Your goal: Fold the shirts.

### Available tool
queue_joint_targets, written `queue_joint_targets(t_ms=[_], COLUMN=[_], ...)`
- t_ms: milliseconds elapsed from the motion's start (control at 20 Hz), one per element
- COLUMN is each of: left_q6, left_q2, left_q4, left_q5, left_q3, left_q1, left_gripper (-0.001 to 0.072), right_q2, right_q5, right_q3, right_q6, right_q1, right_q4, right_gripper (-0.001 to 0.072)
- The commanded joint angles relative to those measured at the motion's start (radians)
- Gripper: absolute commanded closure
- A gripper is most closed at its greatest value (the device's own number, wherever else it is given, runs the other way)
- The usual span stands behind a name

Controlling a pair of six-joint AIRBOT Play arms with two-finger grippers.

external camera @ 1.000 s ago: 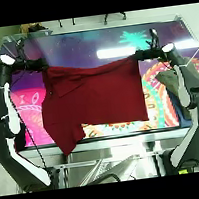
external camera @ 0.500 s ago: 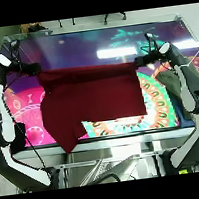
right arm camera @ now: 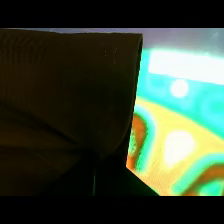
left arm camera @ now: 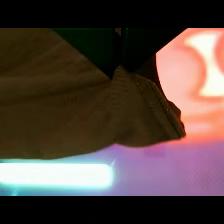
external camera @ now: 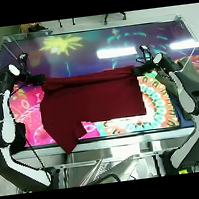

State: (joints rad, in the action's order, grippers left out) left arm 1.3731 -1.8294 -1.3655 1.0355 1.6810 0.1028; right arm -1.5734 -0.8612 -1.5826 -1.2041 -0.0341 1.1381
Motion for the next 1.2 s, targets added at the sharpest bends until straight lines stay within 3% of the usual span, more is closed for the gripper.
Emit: queue_joint_targets(t_ms=[0,50,100,300,350,400,500,600,800,1150], left_q6=[-0.003,0.017,0.039,0.151,0.175,0.187,0.197,0.190,0.187,0.169], left_q2=[0.000,0.001,0.001,0.011,0.031,0.063,0.168,0.308,0.573,0.808], left_q4=[-0.002,-0.004,-0.004,0.003,0.005,0.005,0.005,0.004,0.005,0.007], left_q5=[-0.002,0.029,0.087,0.405,0.481,0.541,0.614,0.608,0.483,0.318], left_q3=[-0.016,0.013,0.060,0.275,0.283,0.257,0.100,-0.144,-0.623,-1.052], left_q1=[-0.004,-0.003,0.008,0.069,0.086,0.097,0.114,0.115,0.116,0.116], left_gripper=[0.0271,0.0002,0.0008,0.0009,0.0010,0.0058,0.0069,0.0068,0.0068,0.0068], right_q2=[0.009,0.023,0.051,0.211,0.246,0.281,0.359,0.440,0.524,0.468], right_q5=[-0.012,-0.023,-0.045,-0.232,-0.299,-0.353,-0.437,-0.483,-0.377,-0.294], right_q3=[0.005,0.003,-0.001,0.001,0.019,0.058,0.201,0.396,0.724,0.814], right_q6=[0.003,0.003,0.000,-0.024,-0.024,-0.025,-0.024,-0.024,0.009,0.190], right_q1=[0.005,0.002,-0.002,-0.095,-0.135,-0.171,-0.234,-0.277,-0.275,-0.271], right_q4=[0.003,0.005,0.007,0.011,0.010,0.003,0.003,0.003,-0.021,-0.286], right_gripper=[0.0448,0.0238,0.0195,0.0215,0.0281,0.0289,0.0288,0.0288,0.0288,0.0289])
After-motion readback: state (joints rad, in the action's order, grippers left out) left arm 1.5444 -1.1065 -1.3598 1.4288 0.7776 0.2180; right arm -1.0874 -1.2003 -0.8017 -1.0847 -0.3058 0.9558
